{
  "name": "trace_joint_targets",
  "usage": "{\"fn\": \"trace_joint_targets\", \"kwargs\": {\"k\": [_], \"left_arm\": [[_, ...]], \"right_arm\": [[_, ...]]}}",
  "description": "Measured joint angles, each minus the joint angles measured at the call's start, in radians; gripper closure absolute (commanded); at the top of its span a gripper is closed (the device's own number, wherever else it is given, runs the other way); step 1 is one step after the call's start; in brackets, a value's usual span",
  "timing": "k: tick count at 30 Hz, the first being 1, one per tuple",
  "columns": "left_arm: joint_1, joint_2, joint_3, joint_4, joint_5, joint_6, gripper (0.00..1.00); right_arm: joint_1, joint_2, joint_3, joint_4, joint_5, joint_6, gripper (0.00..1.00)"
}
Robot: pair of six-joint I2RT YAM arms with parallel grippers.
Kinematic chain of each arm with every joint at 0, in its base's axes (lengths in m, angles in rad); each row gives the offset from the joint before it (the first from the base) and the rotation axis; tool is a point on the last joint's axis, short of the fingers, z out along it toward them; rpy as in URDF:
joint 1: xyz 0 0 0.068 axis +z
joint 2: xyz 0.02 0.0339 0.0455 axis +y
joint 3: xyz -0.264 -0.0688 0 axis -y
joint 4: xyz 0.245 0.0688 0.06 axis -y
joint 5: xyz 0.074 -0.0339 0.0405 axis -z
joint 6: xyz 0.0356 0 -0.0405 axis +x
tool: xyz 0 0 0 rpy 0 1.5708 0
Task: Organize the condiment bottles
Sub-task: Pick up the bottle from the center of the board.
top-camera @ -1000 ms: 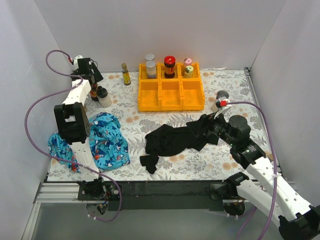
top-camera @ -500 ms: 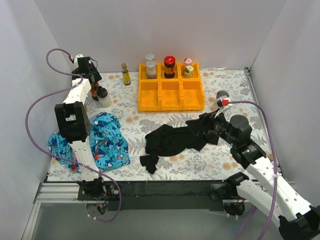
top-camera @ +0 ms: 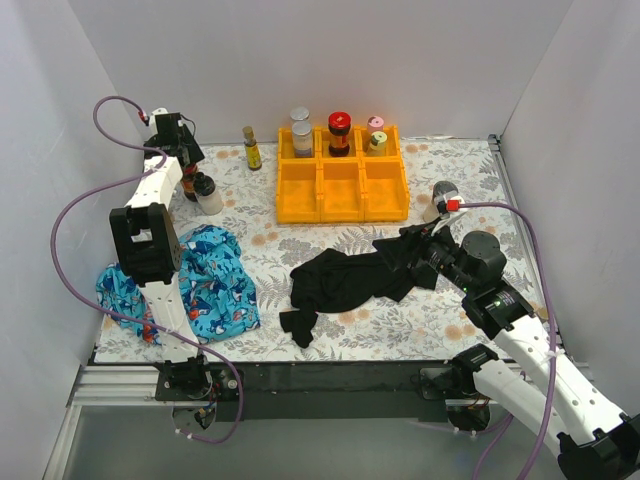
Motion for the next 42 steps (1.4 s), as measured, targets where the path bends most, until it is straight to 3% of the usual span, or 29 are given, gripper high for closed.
{"fn": "trace_joint_targets", "kwargs": {"k": [7, 9, 10, 11, 15, 19, 22, 24, 26, 27, 30, 35, 42], "left_arm": [[0.0, 0.0, 0.0, 0.001, 0.004, -0.004, 0.4], [0.0, 0.0, 0.0, 0.0, 0.005, -0.005, 0.35], [0.0, 0.0, 0.0, 0.0, 0.005, -0.005, 0.26], [0.0, 0.0, 0.0, 0.0, 0.005, -0.005, 0.24], [-0.003, 0.0, 0.0, -0.005, 0.005, -0.003, 0.19], [-0.013, 0.0, -0.001, -0.005, 0.004, 0.0, 0.21], [-0.019, 0.0, -0.005, -0.005, -0.002, 0.001, 0.25], [-0.02, 0.0, -0.005, -0.006, -0.003, 0.0, 0.35], [-0.02, 0.0, -0.005, -0.011, -0.012, -0.003, 0.46], [-0.02, 0.0, -0.005, -0.011, -0.011, -0.004, 0.61], [-0.02, 0.0, -0.005, -0.011, -0.015, -0.005, 0.8], [-0.021, 0.002, 0.027, -0.056, -0.014, 0.0, 1.0], [-0.034, 0.006, 0.177, -0.114, 0.0, 0.023, 1.0]], "right_arm": [[0.0, 0.001, 0.0, 0.0, 0.006, -0.001, 0.07], [0.0, 0.001, 0.0, 0.001, 0.009, -0.001, 0.07], [0.0, 0.001, 0.0, 0.001, 0.01, -0.001, 0.07], [0.0, 0.001, 0.0, 0.001, 0.01, -0.001, 0.07], [0.0, 0.0, 0.0, 0.001, 0.014, 0.0, 0.07], [0.0, -0.003, 0.0, 0.001, 0.018, -0.001, 0.07], [0.0, -0.01, 0.0, 0.001, 0.02, -0.001, 0.08], [0.0, -0.013, 0.0, 0.001, 0.021, -0.002, 0.07], [0.0, -0.019, 0.0, 0.001, 0.021, -0.003, 0.07], [0.0, -0.022, 0.0, 0.001, 0.024, -0.003, 0.08], [0.0, -0.029, 0.0, 0.002, 0.027, -0.004, 0.08], [0.0, -0.035, 0.0, 0.002, 0.028, -0.004, 0.08], [0.0, -0.054, 0.0, 0.002, 0.037, -0.005, 0.08]]}}
